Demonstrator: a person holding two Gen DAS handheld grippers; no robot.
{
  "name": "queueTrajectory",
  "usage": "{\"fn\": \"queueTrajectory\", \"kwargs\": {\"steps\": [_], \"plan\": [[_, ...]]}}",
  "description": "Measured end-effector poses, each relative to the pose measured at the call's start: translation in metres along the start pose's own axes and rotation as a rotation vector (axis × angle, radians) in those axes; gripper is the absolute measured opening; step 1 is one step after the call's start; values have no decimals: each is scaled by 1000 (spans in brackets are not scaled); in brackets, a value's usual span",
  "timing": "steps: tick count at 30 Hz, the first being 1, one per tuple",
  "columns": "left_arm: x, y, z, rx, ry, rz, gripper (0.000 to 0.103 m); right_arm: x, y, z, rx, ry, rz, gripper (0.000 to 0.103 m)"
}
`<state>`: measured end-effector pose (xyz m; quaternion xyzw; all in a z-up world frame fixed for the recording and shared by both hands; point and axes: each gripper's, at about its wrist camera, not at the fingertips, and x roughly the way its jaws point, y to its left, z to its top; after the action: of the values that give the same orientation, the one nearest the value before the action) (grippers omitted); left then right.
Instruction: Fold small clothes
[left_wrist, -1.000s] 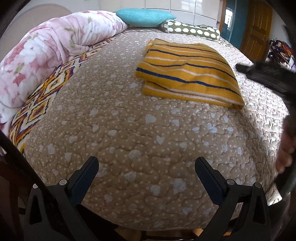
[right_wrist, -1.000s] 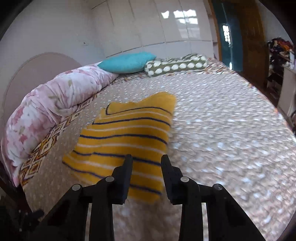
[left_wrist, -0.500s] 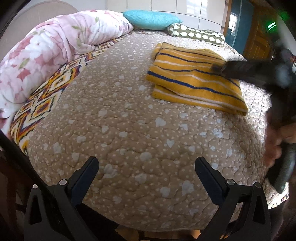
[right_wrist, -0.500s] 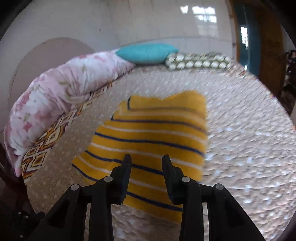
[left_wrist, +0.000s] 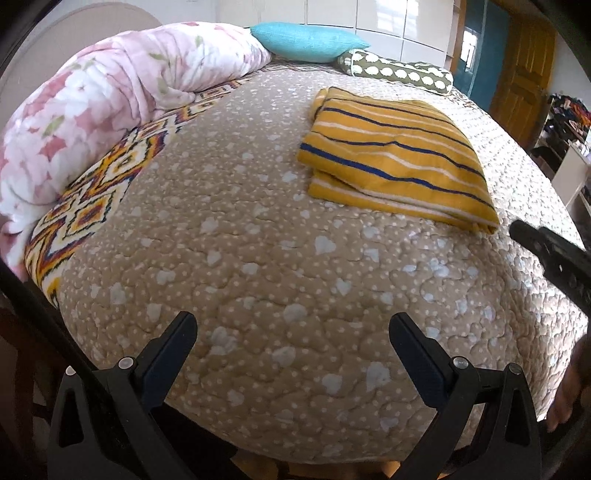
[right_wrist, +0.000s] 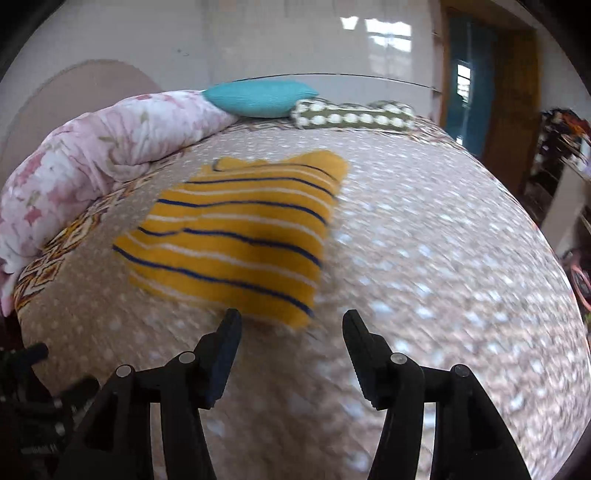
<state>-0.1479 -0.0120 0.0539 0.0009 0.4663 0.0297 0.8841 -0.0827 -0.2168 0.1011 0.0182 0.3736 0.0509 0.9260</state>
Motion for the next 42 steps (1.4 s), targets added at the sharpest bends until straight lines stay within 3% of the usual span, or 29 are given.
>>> {"fn": "queueTrajectory", "kwargs": {"steps": [14, 42], "plan": [[6, -1, -2, -3, 29, -12, 103, -5, 14, -22, -44, 18, -32, 70], [9, 0, -2, -6, 24, -1, 103, 6, 12, -33, -43, 125, -144, 73]]}}
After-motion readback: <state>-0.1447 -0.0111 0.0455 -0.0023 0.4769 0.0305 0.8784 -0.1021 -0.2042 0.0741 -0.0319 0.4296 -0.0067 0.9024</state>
